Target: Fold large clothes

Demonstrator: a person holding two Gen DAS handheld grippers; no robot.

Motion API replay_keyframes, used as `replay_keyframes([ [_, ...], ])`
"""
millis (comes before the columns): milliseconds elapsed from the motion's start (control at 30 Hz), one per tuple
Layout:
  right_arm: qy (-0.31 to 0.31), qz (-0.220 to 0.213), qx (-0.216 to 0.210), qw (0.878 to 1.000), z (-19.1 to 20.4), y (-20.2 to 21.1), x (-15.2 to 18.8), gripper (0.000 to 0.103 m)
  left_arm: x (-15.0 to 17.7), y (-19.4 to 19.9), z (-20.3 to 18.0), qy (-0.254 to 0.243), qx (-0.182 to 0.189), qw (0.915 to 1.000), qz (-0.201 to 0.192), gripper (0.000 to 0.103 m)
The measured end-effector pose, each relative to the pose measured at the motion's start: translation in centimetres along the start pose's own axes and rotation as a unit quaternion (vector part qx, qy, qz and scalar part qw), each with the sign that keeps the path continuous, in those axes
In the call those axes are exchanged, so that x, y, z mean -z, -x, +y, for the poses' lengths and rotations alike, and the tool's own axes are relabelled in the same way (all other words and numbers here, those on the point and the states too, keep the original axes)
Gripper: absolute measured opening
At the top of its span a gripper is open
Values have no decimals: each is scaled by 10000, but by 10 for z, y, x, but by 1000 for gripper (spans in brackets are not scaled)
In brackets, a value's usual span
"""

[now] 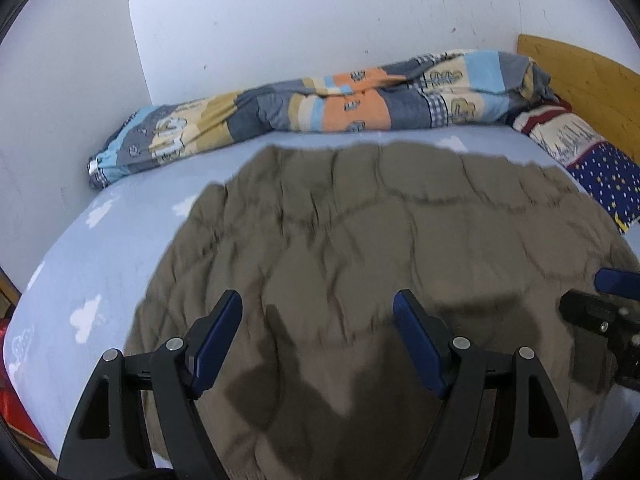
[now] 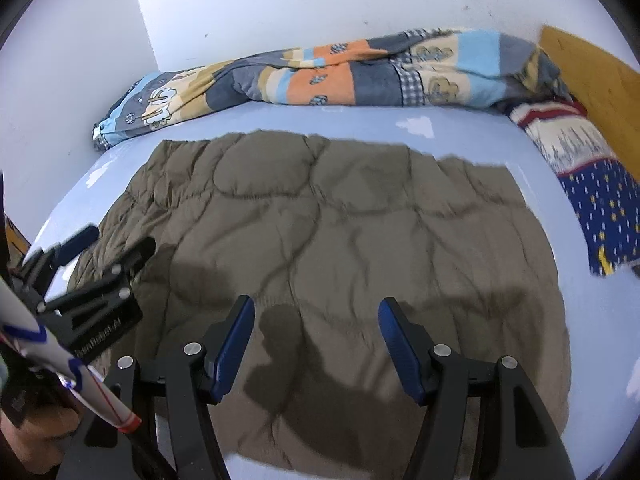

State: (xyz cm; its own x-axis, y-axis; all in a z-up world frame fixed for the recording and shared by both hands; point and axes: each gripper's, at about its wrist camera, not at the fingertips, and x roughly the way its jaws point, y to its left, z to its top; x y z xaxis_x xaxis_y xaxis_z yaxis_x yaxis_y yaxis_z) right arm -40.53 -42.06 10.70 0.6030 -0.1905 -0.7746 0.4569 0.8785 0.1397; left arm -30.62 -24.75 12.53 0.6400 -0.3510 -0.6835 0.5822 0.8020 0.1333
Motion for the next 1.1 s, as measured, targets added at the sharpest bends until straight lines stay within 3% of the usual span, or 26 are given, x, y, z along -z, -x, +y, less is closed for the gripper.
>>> replay_keyframes([
  [433, 242, 291, 282, 9989, -1, -24, 23, 77, 17, -21, -10, -47, -102, 9999, 110, 78],
  [700, 174, 102, 387, 9990, 3, -13, 26, 78, 22, 0, -4, 16, -124, 9999, -44, 78],
  [833, 125, -336, 556, 9978, 7, 25, 36, 78, 26, 45, 6, 183, -2, 9992, -348, 78],
  [1000, 4, -1041, 690, 9922, 20, 103, 57, 79, 27, 127, 24, 249, 25, 9952, -945, 87],
  [1100, 17, -1373, 651, 9884, 33, 151, 68, 87, 27, 182, 32, 56, -111, 9914, -1306, 92],
])
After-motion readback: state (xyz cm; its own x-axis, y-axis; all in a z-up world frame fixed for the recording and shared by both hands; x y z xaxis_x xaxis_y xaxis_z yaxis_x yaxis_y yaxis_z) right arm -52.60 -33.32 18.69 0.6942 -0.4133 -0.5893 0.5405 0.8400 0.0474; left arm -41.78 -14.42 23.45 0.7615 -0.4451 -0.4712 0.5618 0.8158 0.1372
